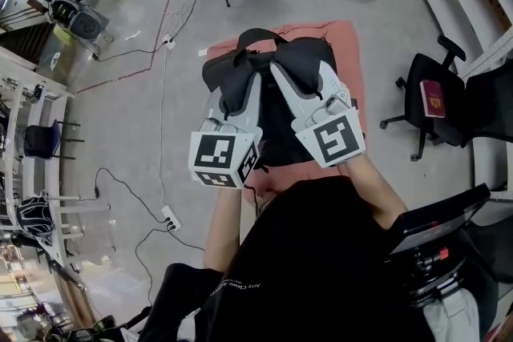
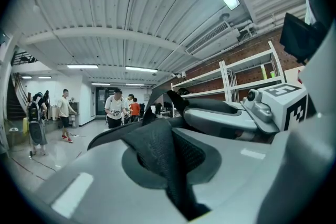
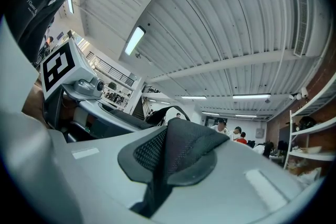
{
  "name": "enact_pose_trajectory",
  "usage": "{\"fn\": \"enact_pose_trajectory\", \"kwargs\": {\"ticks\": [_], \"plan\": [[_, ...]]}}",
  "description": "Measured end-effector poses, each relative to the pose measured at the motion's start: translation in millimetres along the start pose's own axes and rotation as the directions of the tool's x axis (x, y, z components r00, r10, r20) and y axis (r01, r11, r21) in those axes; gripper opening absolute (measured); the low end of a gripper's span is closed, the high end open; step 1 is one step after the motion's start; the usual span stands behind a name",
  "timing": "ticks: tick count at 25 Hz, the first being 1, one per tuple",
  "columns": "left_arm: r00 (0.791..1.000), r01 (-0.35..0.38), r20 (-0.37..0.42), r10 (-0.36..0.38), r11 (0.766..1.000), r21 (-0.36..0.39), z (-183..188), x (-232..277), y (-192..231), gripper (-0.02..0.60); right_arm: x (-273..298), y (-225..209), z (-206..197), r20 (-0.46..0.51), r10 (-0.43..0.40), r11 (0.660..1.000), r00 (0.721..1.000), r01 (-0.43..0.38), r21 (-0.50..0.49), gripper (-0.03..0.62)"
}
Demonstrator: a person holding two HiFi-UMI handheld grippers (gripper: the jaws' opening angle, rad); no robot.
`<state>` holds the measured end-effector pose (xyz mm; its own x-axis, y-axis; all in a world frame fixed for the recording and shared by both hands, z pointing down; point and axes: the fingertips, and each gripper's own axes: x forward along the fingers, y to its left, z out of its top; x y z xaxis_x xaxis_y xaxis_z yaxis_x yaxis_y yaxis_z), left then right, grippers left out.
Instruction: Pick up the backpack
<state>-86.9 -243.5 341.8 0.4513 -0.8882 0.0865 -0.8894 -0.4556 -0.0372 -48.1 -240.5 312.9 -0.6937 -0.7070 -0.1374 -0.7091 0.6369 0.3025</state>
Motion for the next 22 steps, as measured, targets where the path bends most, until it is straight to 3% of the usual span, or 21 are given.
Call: {"fn": "enact_pose_trajectory", "kwargs": {"ticks": [9, 22], "plan": [[1.000, -0.005, 0.026, 0.005, 1.000, 0.014, -8.3, 1.3, -7.0, 0.025, -9.7, -1.0, -8.7, -0.014, -0.008, 1.000, 1.000, 0.008, -0.020, 0.029], [1.000, -0.003, -0.010, 0.003, 1.000, -0.020, -12.7, 3.7, -5.4, 0.025, -6.9, -1.7, -16.7, -0.051, -0.011, 1.000, 0.999, 0.011, 0.011, 0.029]]}}
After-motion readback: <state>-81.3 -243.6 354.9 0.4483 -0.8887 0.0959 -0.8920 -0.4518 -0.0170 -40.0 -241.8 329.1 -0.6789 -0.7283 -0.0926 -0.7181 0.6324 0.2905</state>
